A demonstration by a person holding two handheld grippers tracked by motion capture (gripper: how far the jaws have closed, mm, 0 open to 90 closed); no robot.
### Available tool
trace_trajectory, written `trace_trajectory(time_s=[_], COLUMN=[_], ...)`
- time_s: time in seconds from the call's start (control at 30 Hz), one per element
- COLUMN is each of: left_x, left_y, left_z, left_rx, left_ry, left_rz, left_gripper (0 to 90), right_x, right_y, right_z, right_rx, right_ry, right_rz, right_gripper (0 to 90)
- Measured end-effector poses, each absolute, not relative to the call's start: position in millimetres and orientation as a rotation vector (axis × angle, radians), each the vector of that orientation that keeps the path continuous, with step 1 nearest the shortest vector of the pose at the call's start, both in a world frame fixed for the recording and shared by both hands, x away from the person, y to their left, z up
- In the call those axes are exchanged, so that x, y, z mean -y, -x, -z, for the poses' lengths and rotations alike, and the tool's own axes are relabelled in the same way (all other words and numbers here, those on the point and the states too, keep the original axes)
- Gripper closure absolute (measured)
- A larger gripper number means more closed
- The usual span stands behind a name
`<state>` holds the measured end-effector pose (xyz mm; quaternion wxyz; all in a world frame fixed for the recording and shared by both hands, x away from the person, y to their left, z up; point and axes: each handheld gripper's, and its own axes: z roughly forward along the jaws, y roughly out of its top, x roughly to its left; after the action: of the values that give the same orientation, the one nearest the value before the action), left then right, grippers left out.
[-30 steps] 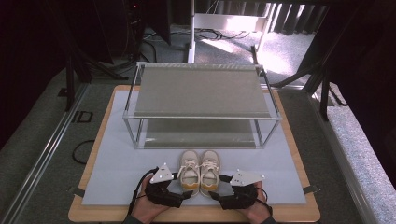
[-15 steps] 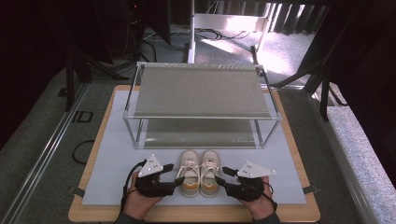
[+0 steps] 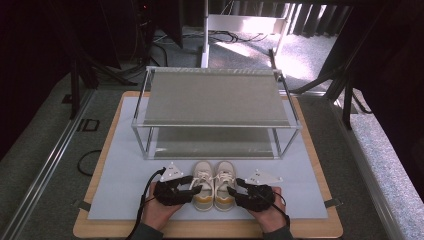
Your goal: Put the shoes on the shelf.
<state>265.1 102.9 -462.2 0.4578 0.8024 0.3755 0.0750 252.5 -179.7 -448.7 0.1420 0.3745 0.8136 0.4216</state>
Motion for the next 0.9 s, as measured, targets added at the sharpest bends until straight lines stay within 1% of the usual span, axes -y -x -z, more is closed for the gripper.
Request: trace_trajectory(time_s=[0.23,0.3,0.47,0.5,0.7,0.9], left_x=[-103.2,-102.8,-100.7,-99.2,-96.4,-97.5], left_y=[-265.6,-265.6,-264.3,-263.3,-264.6,-265.2], left_z=[463.9,464.0,463.4,463.4,465.8,466.6], left_rx=[-0.933,-0.942,-0.956,-0.964,-0.987,-1.007], left_ry=[-1.965,-1.960,-1.961,-1.960,-1.944,-1.919], left_rz=[-0.162,-0.161,-0.182,-0.207,-0.225,-0.204], left_gripper=[48.1,48.5,49.5,49.6,48.6,51.9], right_x=[172.5,170.7,171.4,170.9,172.7,173.8], right_y=[-253.2,-251.7,-252.2,-251.9,-252.4,-254.2], right_z=[450.9,451.6,451.8,451.6,452.3,452.2], right_rx=[-2.346,-2.328,-2.323,-2.322,-2.322,-2.333], right_ry=[-1.090,-1.104,-1.118,-1.114,-1.118,-1.125], right_rz=[-1.176,-1.164,-1.167,-1.164,-1.184,-1.202], right_gripper=[54.6,56.4,59.6,60.5,61.0,62.5])
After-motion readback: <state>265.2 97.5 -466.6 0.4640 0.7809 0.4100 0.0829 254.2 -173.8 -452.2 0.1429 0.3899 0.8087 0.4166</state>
